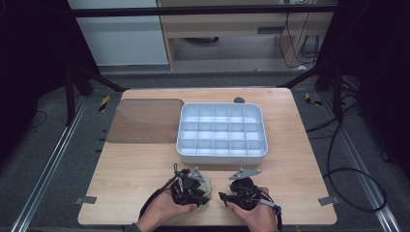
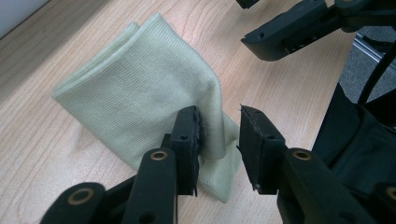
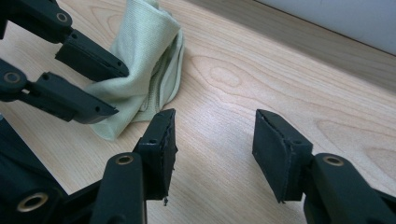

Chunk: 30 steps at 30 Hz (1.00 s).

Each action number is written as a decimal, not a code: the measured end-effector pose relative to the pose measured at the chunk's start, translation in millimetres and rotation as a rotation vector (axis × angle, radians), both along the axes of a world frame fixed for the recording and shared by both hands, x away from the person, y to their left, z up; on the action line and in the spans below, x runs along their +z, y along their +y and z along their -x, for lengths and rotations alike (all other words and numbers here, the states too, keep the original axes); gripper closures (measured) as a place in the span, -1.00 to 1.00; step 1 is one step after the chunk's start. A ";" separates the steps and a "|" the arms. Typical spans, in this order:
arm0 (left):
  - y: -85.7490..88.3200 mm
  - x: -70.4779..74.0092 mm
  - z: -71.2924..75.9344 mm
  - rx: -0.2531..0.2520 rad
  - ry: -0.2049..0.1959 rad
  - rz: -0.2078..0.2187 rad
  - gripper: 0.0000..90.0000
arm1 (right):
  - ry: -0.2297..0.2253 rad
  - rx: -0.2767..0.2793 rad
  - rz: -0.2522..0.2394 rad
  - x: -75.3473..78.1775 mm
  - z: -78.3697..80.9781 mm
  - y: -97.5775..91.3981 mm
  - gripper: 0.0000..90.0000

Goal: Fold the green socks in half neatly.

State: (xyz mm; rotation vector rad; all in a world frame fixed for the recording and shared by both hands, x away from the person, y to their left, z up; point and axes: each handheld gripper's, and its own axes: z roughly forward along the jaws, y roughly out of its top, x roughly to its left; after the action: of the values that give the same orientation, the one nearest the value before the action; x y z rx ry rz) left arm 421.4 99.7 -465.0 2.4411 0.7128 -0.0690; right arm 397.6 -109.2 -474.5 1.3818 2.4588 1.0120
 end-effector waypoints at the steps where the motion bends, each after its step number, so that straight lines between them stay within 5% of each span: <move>1: -0.1 0.3 0.5 0.003 -0.003 0.002 0.46 | 0.000 0.001 0.002 -0.1 0.0 -0.3 0.09; 30: 6.5 15.5 3.0 0.012 -0.049 0.011 0.32 | 0.001 -0.007 -0.002 1.1 -0.3 -4.2 0.05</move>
State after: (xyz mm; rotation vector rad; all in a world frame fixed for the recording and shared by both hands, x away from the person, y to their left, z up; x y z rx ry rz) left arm 418.4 106.1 -449.5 2.4196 0.7031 -0.0086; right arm 397.9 -113.4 -473.4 1.3909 2.4523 1.0126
